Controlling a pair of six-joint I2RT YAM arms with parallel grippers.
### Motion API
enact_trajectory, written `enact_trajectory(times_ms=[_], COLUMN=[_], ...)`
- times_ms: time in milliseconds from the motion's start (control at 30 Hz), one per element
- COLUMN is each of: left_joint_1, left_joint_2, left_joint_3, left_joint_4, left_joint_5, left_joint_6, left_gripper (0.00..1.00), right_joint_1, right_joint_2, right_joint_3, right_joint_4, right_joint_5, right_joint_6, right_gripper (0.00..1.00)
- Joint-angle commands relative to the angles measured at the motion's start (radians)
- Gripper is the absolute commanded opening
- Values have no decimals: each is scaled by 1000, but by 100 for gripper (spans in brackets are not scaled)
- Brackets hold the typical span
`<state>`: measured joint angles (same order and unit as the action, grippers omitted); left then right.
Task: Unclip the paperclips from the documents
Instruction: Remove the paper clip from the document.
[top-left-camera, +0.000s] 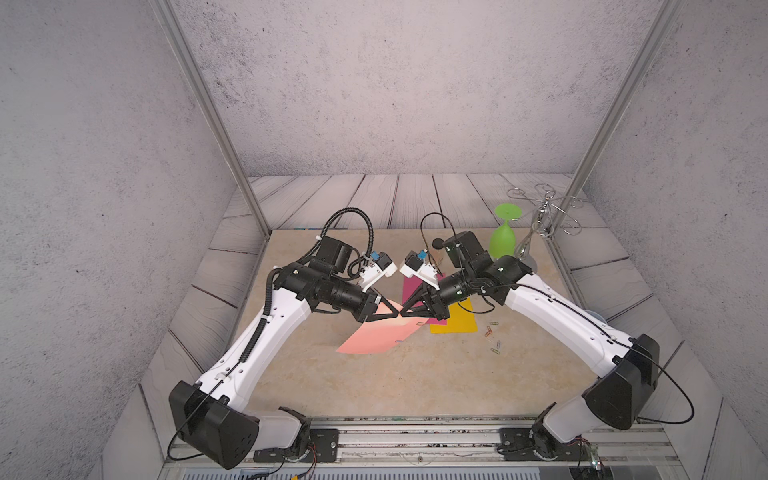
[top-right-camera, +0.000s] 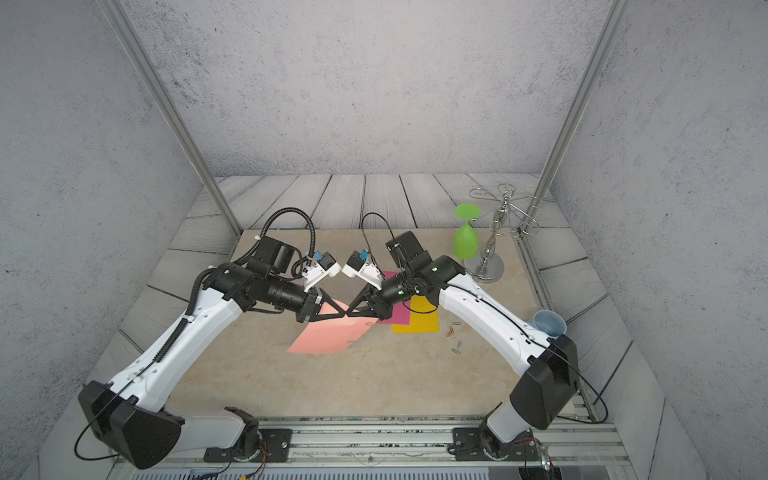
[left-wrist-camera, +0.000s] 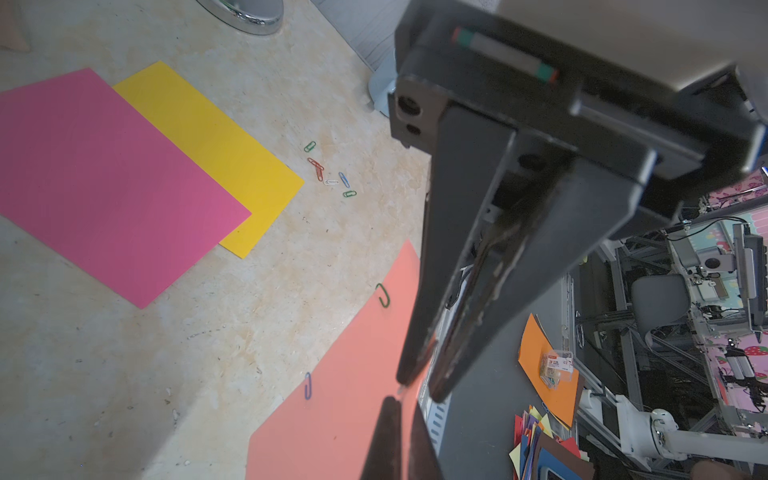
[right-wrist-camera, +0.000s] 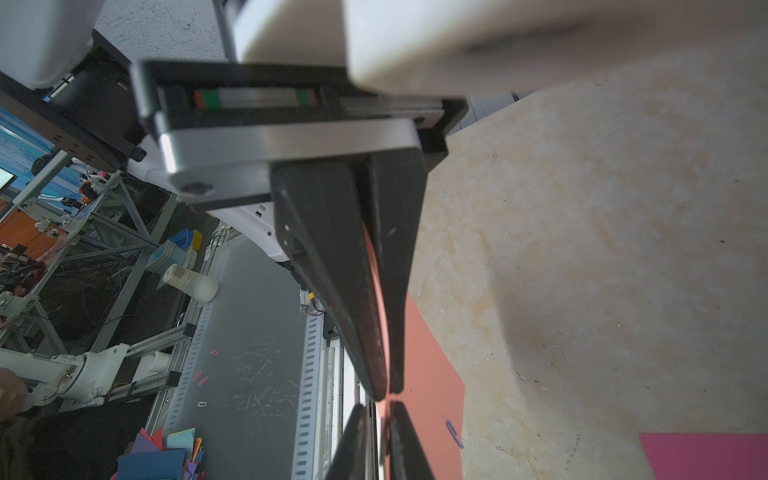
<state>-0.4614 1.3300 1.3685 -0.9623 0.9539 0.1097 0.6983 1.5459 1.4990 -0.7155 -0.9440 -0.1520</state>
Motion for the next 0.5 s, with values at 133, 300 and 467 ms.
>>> enact_trajectory(times_ms=[133,300,467], left_joint_1=[-5,-5,-6], left_joint_2=[-15,-18,-18], left_joint_3=[17,13,11], left_joint_4=[-20,-22,-22], left_joint_5=[14,11,9], left_joint_6=[35,37,39], left_gripper=[0,0,0], right_joint_1=[3,3,2], right_joint_2=[45,38,37], right_joint_3=[12,7,4], right_joint_4=[-15,-4,-12], right_joint_5=[-42,-80,-88], right_joint_6=[17,14,10], right_gripper=[22,19,10])
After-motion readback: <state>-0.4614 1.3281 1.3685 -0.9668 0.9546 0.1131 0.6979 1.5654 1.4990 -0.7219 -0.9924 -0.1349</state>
